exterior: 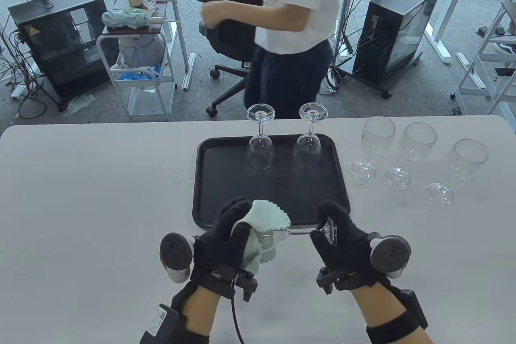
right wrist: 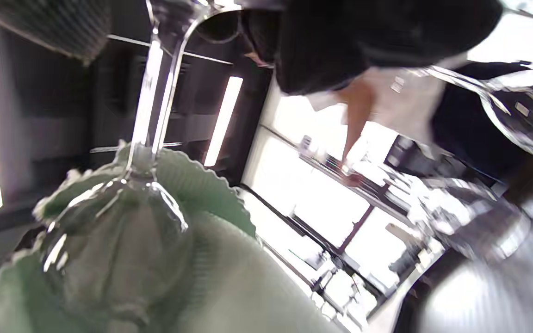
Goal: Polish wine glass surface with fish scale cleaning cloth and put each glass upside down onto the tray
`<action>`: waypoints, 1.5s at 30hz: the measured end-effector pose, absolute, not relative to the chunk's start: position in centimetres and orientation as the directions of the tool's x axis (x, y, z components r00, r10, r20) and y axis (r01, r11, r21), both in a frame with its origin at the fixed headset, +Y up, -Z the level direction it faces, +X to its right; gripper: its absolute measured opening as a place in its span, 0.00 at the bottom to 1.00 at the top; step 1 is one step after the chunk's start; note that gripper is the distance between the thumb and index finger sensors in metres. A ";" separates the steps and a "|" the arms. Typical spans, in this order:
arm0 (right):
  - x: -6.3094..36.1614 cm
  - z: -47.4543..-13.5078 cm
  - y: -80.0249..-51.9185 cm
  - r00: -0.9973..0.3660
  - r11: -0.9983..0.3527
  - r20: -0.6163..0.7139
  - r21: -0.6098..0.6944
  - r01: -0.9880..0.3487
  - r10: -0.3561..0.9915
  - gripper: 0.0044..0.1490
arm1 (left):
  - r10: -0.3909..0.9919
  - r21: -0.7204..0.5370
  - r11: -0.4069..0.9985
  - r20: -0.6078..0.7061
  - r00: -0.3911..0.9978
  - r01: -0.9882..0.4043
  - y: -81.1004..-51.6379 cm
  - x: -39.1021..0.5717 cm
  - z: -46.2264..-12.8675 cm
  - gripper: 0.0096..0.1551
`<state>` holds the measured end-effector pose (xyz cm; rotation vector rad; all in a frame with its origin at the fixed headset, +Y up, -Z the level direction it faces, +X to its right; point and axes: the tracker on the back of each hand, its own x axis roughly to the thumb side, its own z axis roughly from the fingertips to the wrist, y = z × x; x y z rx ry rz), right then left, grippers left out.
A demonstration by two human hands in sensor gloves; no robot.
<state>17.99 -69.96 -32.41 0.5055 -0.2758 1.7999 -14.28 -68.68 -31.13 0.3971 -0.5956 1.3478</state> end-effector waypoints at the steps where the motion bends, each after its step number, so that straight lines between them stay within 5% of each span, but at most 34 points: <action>1: 18.0 -32.5 -70.2 -0.182 -0.251 0.368 0.150 -0.956 0.912 0.49 | 0.773 -0.040 0.216 0.617 0.146 -0.976 -68.6 -14.3 -31.1 0.34; 2: 18.0 -32.4 -70.2 -0.157 -0.242 0.385 0.184 -0.953 0.910 0.49 | 0.771 -0.033 0.236 0.615 0.166 -0.971 -68.6 -14.4 -31.1 0.33; 7: 18.1 -31.7 -69.1 -0.442 -0.518 0.728 -0.140 -0.844 0.524 0.59 | 0.849 -0.117 0.160 0.523 0.076 -0.980 -69.3 -14.6 -31.8 0.33; 9: 18.1 -31.3 -69.0 -0.458 -0.517 0.789 -0.212 -0.829 0.410 0.61 | 0.872 -0.165 0.119 0.488 0.024 -0.979 -69.7 -14.4 -31.9 0.33; 13: 18.3 -31.6 -69.1 -0.395 -0.426 0.748 -0.166 -0.890 0.534 0.52 | 0.849 -0.141 0.150 0.525 0.054 -0.979 -69.3 -14.1 -31.5 0.34; 17: 18.1 -32.1 -69.5 -0.188 -0.274 0.485 0.113 -0.955 0.854 0.49 | 0.778 -0.063 0.216 0.614 0.132 -0.974 -68.6 -14.2 -31.1 0.34; 22: 18.0 -31.5 -68.7 -0.371 -0.484 0.751 -0.079 -0.872 0.546 0.58 | 0.821 -0.115 0.152 0.567 0.061 -0.982 -68.8 -14.6 -31.5 0.33; 25: 18.2 -30.9 -67.9 -0.515 -0.559 0.791 -0.275 -0.782 0.331 0.60 | 0.835 -0.152 0.145 0.549 0.039 -0.978 -69.1 -14.4 -31.6 0.33; 29: 18.2 -31.3 -68.2 -0.395 -0.441 0.737 -0.145 -0.885 0.549 0.51 | 0.805 -0.130 0.160 0.591 0.053 -0.979 -68.8 -14.1 -31.2 0.34; 33: 17.9 -31.8 -68.8 -0.284 -0.366 0.488 0.079 -0.927 0.825 0.51 | 0.776 -0.088 0.209 0.621 0.111 -0.974 -68.8 -14.6 -31.4 0.36; 36: 17.7 -31.6 -68.5 -0.437 -0.505 0.603 -0.065 -0.861 0.667 0.57 | 0.802 -0.091 0.164 0.592 0.079 -0.982 -69.3 -14.9 -31.8 0.34; 39: 17.7 -31.4 -68.3 -0.418 -0.540 0.730 -0.080 -0.838 0.540 0.61 | 0.831 -0.133 0.146 0.554 0.049 -0.980 -69.5 -15.0 -32.0 0.34; 41: 17.9 -31.0 -68.0 -0.504 -0.583 0.795 -0.245 -0.775 0.337 0.63 | 0.852 -0.151 0.117 0.524 0.021 -0.982 -69.7 -14.7 -32.0 0.34; 45: 18.1 -31.2 -68.3 -0.452 -0.494 0.759 -0.198 -0.847 0.470 0.54 | 0.840 -0.147 0.140 0.541 0.039 -0.979 -69.5 -14.3 -31.7 0.35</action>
